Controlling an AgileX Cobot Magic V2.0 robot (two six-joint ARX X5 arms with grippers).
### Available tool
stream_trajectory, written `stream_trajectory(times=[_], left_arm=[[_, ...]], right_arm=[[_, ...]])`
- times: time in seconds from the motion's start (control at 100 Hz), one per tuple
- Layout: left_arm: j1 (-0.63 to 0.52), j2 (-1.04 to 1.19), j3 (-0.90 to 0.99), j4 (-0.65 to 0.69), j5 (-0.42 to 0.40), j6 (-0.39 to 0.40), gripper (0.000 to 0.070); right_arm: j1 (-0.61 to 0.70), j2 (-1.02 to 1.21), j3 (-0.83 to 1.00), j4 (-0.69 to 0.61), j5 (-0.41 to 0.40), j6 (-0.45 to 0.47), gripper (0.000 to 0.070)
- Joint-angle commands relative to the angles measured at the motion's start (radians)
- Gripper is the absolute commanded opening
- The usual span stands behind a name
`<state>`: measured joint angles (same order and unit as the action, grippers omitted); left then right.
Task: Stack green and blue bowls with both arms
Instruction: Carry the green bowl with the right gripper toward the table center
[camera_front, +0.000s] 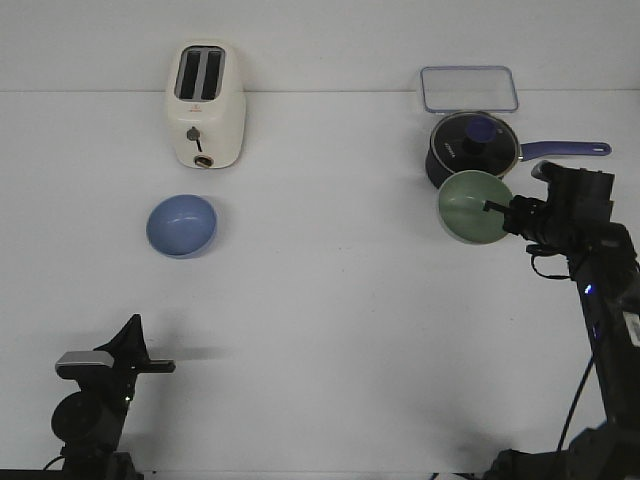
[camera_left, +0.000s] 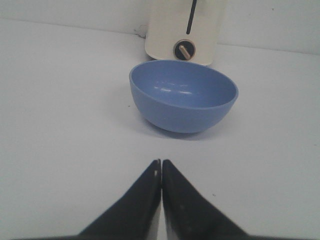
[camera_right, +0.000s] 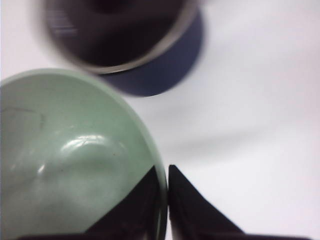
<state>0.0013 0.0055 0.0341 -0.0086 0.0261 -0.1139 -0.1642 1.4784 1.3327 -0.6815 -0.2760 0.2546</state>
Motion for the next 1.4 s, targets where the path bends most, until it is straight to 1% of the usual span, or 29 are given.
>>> stream_trajectory(times=[0.0,0.08,0.16,0.26,0.35,0.48,0.67,0.79,0.97,1.06,1.39], left_arm=[[-0.002,-0.002,-0.019,0.01,0.0,0.016,0.0015],[-0.002,-0.002,-0.019,0.01,0.0,0.016,0.0015],[-0.002,-0.002,-0.019,0.01,0.0,0.016,0.0015],[-0.002,-0.002,-0.019,0.01,0.0,0.016,0.0015],[-0.002,-0.002,-0.019,0.01,0.0,0.016,0.0015],[-0.002,-0.002,-0.019,0.01,0.0,0.016,0.0015],[-0.002,-0.002,-0.019,0.01,0.0,0.016,0.0015],[-0.002,-0.002,-0.019,0.01,0.0,0.016,0.0015],[-0.002,-0.002,-0.019,0.01,0.0,0.016,0.0015],[-0.002,-0.002,-0.019,0.01,0.0,0.016,0.0015],[-0.002,-0.002,-0.019,0.01,0.0,0.016,0.0015]], right_arm=[[0.043,-0.017,0.017,-0.055,-0.016,-0.041,0.0005],[0.113,-0.054,0.016,-0.13,-0.016,-0.068,0.0006],[0.209,-0.071,0.015,-0.193,-0.015,-0.088,0.0005],[0.351,-0.07,0.01,-0.231,-0.007,-0.095,0.0005],[0.476,-0.069,-0.004,-0.215,0.002,-0.074,0.0005],[0.63,-0.068,-0.05,-0.162,0.062,-0.021,0.0005],[0.772,-0.045,-0.139,-0.105,0.161,0.03,0.0005],[0.818,-0.029,-0.204,-0.028,0.216,0.072,0.0005],[0.824,-0.005,-0.266,0.06,0.258,0.116,0.0005],[0.823,-0.002,-0.278,0.068,0.293,0.116,0.0005],[0.817,0.029,-0.28,0.069,0.309,0.116,0.0007]])
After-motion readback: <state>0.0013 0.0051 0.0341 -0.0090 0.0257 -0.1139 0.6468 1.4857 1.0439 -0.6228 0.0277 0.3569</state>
